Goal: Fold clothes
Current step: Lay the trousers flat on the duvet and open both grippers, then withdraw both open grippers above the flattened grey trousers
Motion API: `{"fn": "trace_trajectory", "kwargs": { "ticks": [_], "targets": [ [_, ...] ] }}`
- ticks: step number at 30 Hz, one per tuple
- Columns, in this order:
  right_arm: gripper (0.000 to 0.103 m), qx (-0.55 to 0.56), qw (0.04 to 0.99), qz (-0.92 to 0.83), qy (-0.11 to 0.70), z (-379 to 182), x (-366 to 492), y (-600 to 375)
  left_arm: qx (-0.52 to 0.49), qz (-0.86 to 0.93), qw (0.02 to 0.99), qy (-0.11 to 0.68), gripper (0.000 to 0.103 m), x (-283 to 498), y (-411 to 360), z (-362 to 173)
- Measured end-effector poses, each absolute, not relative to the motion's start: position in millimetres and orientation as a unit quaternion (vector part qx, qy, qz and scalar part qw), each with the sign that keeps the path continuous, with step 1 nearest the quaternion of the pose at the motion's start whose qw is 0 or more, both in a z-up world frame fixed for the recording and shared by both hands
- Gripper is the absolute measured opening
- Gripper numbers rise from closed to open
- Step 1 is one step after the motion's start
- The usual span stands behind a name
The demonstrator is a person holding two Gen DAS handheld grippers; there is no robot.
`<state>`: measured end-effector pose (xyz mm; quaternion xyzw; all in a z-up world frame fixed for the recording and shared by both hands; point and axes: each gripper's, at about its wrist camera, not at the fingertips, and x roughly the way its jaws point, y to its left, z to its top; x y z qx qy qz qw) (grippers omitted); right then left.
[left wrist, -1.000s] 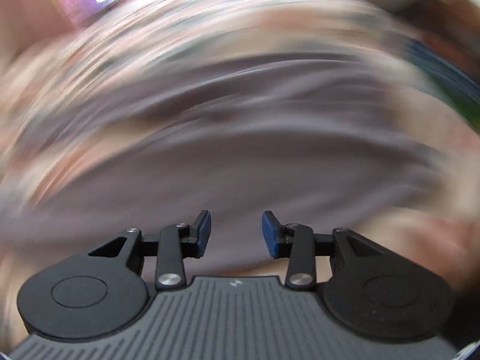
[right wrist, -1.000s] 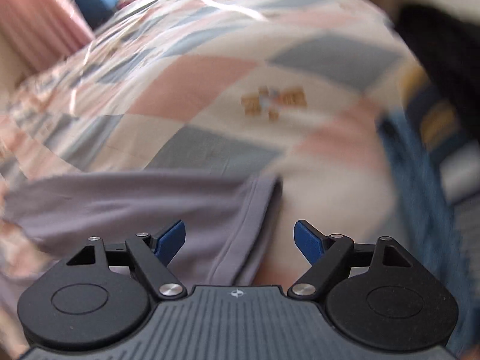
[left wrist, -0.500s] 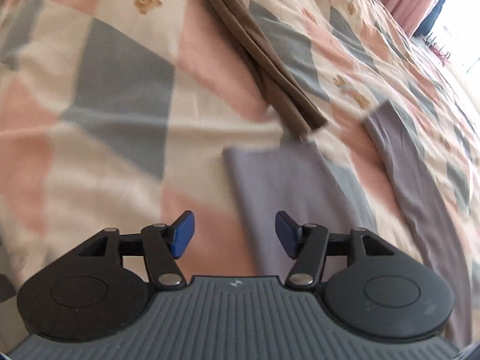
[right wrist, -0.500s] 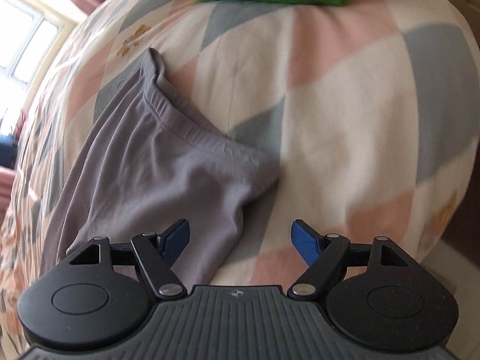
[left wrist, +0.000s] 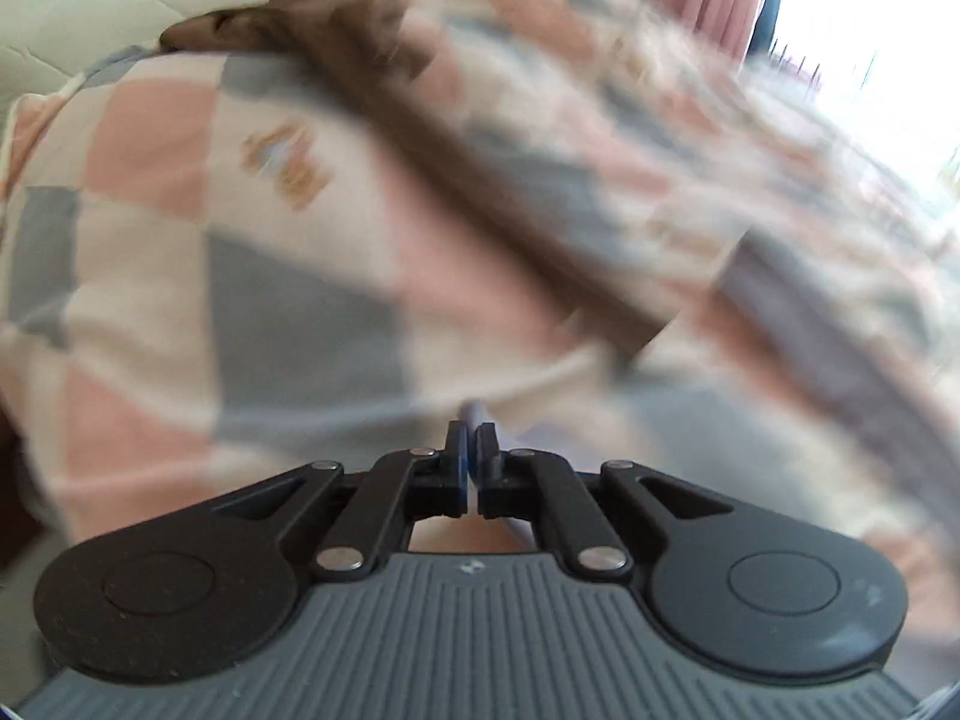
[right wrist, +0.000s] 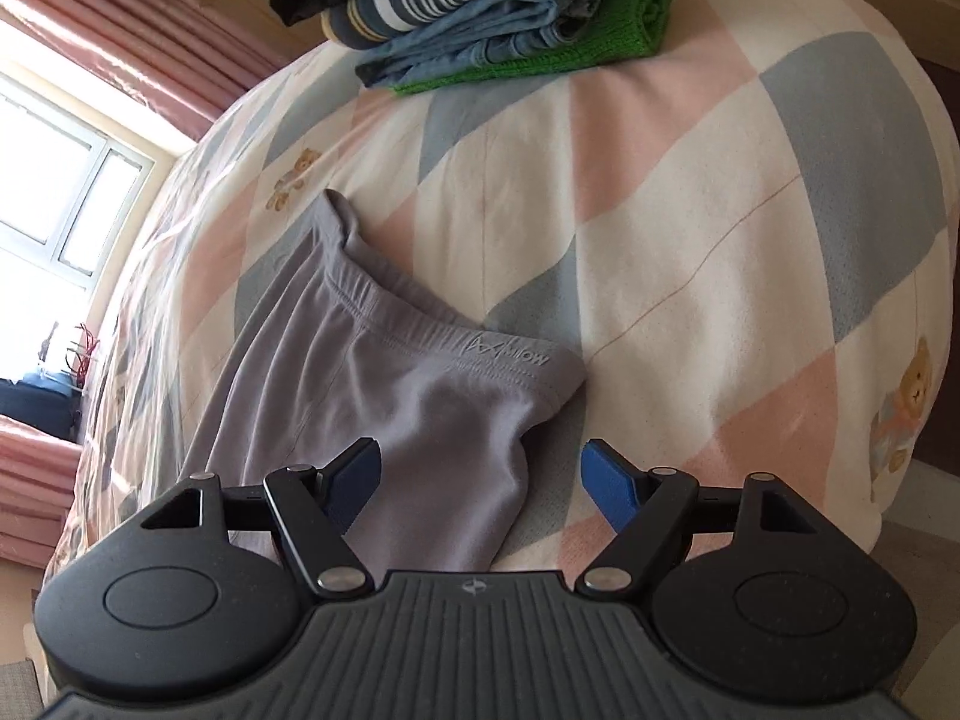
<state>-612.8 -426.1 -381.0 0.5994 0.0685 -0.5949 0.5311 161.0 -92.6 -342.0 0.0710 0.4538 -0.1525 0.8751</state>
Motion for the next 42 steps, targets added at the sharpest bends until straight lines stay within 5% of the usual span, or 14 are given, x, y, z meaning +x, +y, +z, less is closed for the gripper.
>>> {"fn": "trace_trajectory", "kwargs": {
  "ticks": [6,7,8,9,11,19,22,25,28,30,33,37,42],
  "targets": [
    [0.064,0.614,0.521,-0.591,0.057,-410,-624,-441,0.125,-0.112,0.859,0.484,0.0,156,-101,-402],
    [0.05,0.62,0.52,-0.585,0.049,-414,-627,-444,0.126,-0.113,0.859,0.483,0.0,156,-103,-402],
    [0.019,0.627,0.519,-0.579,0.043,-418,-629,-448,0.124,-0.117,0.859,0.482,0.0,157,-104,-401],
    [0.008,0.629,0.519,-0.577,0.043,-418,-631,-451,0.126,-0.122,0.859,0.481,0.0,159,-104,-399],
    [0.005,0.62,0.524,-0.582,0.056,-406,-633,-454,0.129,-0.136,0.861,0.472,0.0,161,-105,-388],
    [0.008,0.611,0.531,-0.569,0.142,-383,-641,-457,0.185,-0.158,0.867,0.436,0.0,167,-102,-358],
    [0.026,0.578,0.507,-0.608,0.197,-389,-629,-462,0.196,-0.153,0.845,0.473,0.0,151,-103,-375],
    [0.062,0.453,0.516,-0.677,0.265,-364,-599,-452,0.157,-0.165,0.852,0.47,0.007,123,-102,-358],
    [0.059,0.298,0.588,-0.686,0.31,-342,-551,-432,0.166,-0.211,0.853,0.448,0.009,88,-122,-348],
    [0.058,0.295,0.638,-0.633,0.325,-352,-532,-433,0.182,-0.247,0.849,0.429,0.012,66,-141,-348],
    [0.041,0.306,0.687,-0.554,0.358,-373,-511,-438,0.209,-0.259,0.836,0.436,0.022,52,-168,-370],
    [0.05,0.315,0.648,-0.561,0.407,-396,-533,-438,0.29,-0.228,0.822,0.433,0.025,42,-179,-394],
    [0.051,0.367,0.608,-0.585,0.391,-360,-565,-428,0.302,-0.169,0.814,0.466,0.025,32,-155,-356]
  ]
}}
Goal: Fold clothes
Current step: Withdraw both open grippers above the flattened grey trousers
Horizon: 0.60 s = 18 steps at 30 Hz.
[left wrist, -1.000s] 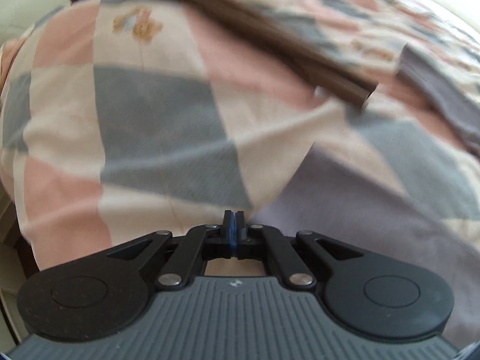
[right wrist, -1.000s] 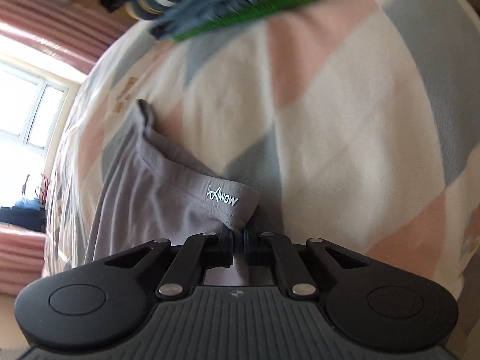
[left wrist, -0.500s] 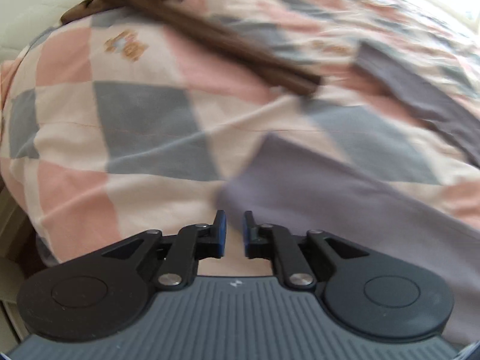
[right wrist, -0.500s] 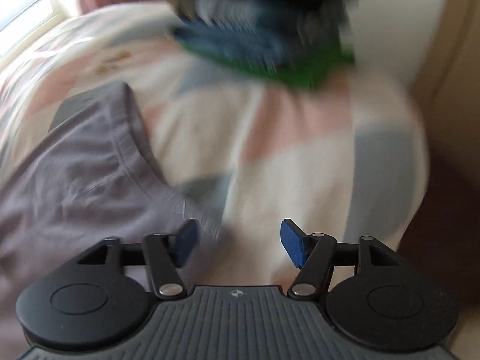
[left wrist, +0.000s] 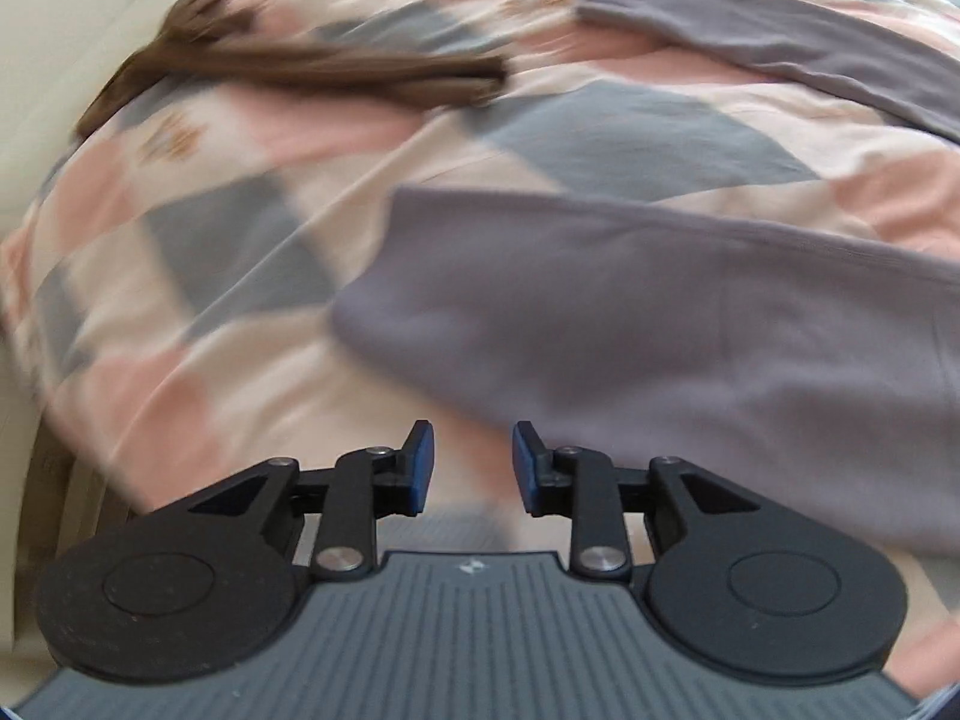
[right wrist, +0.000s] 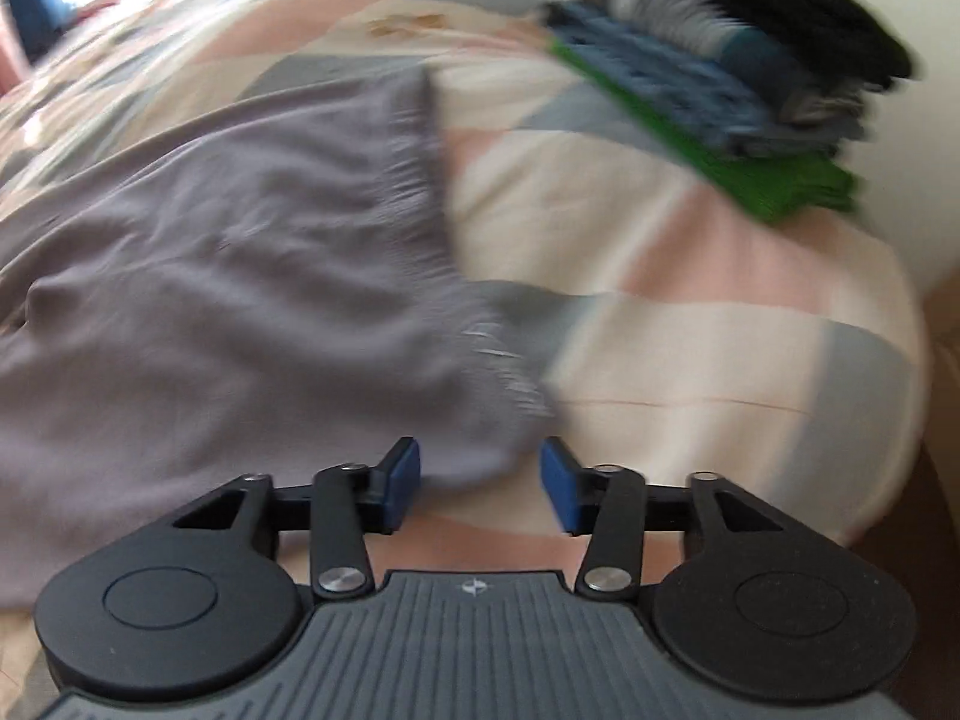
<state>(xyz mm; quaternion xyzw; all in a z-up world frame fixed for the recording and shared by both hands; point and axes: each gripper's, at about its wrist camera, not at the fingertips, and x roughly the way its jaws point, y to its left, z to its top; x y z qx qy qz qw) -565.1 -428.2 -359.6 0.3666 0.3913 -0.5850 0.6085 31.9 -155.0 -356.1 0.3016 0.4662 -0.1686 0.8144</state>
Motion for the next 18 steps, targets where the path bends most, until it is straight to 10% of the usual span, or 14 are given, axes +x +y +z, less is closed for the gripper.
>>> {"fn": "trace_trajectory", "kwargs": {
  "ticks": [4,18],
  "targets": [
    [0.073,0.387,0.635,-0.552,0.376,-312,-553,-404,0.301,-0.184,0.807,0.474,0.037,-14,-151,-295],
    [0.099,0.378,0.706,-0.48,0.357,-185,-456,-321,0.347,-0.369,0.766,0.397,0.067,-149,-200,-166]
  ]
}}
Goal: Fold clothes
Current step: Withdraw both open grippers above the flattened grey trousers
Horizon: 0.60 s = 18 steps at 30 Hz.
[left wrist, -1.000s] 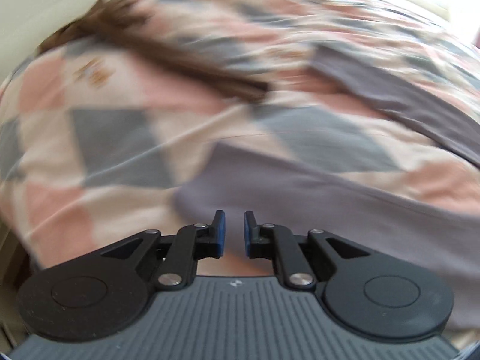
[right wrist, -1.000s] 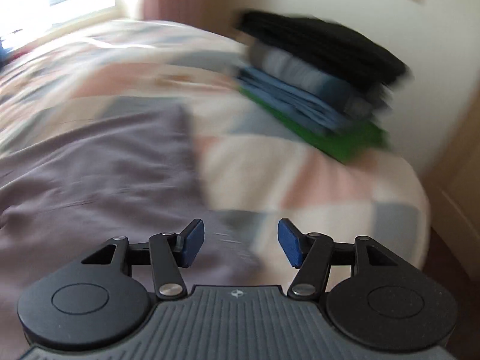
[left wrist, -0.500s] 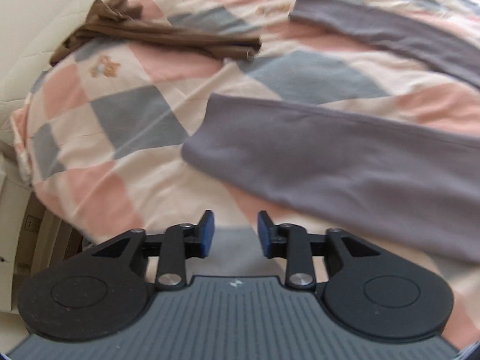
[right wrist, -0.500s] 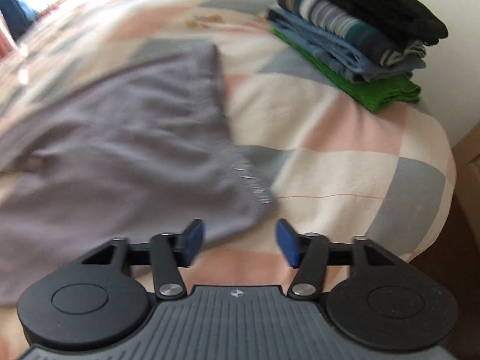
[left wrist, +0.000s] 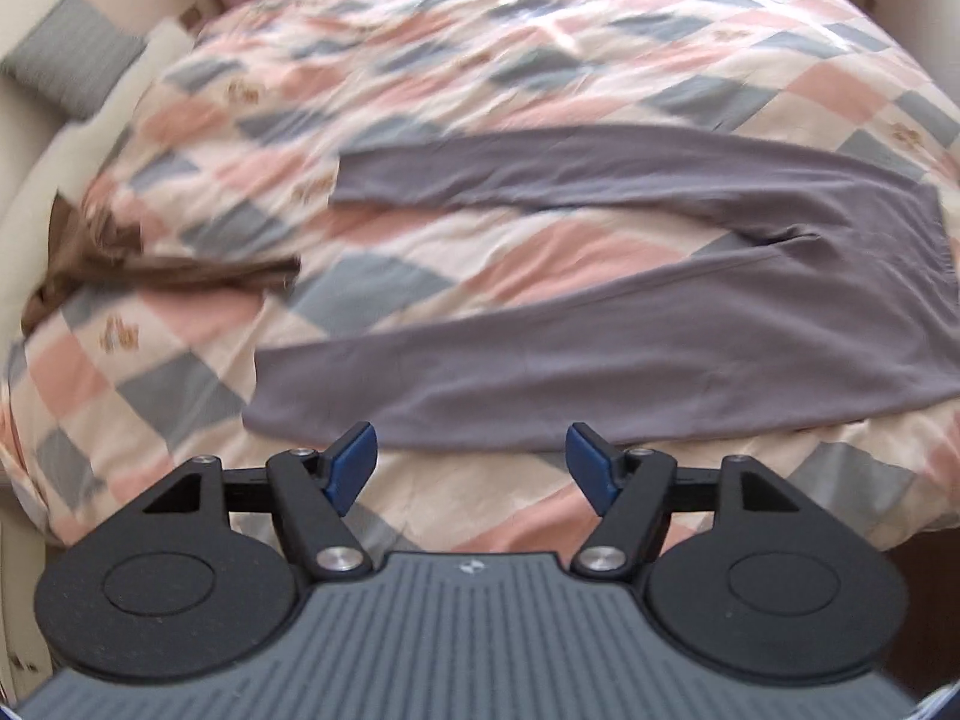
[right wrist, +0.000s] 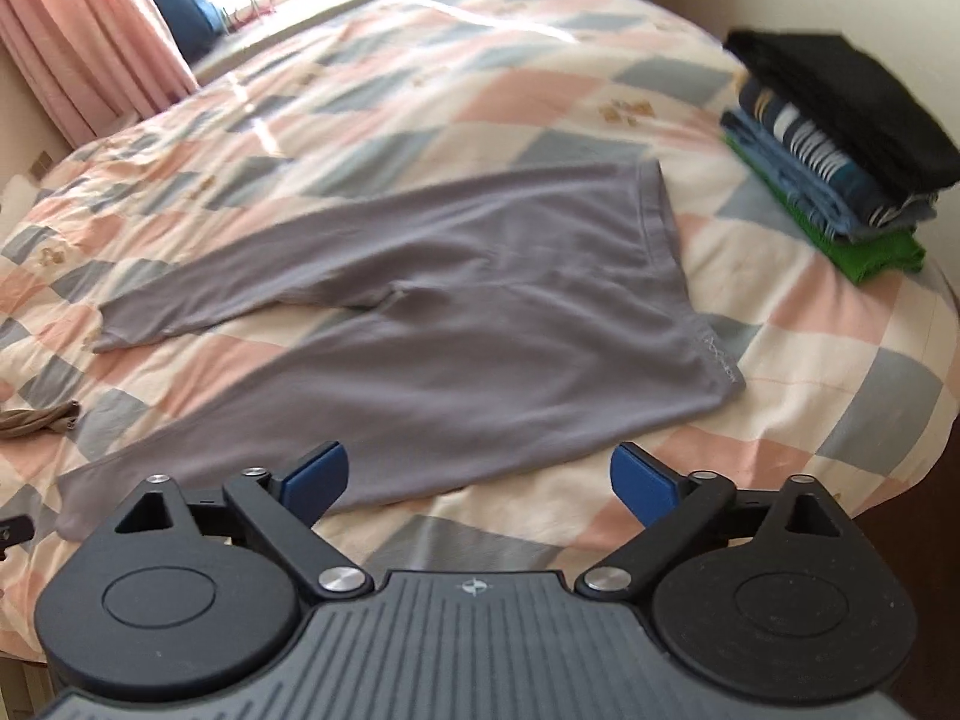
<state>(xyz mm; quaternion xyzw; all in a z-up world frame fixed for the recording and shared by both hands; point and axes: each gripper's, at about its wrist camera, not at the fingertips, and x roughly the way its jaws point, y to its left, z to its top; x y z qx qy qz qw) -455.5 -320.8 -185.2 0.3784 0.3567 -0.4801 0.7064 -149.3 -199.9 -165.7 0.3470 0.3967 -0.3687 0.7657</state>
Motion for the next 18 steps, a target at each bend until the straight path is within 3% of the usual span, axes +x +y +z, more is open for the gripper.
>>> {"fn": "trace_trajectory", "kwargs": {
  "ticks": [5,18],
  "targets": [
    [0.101,0.375,0.699,-0.501,0.347,-157,-438,-283,0.343,-0.403,0.768,0.36,0.077,-151,-183,-136],
    [0.101,0.348,0.677,-0.545,0.351,-132,-379,-191,0.323,-0.434,0.767,0.346,0.081,-100,-102,-119]
  ]
}}
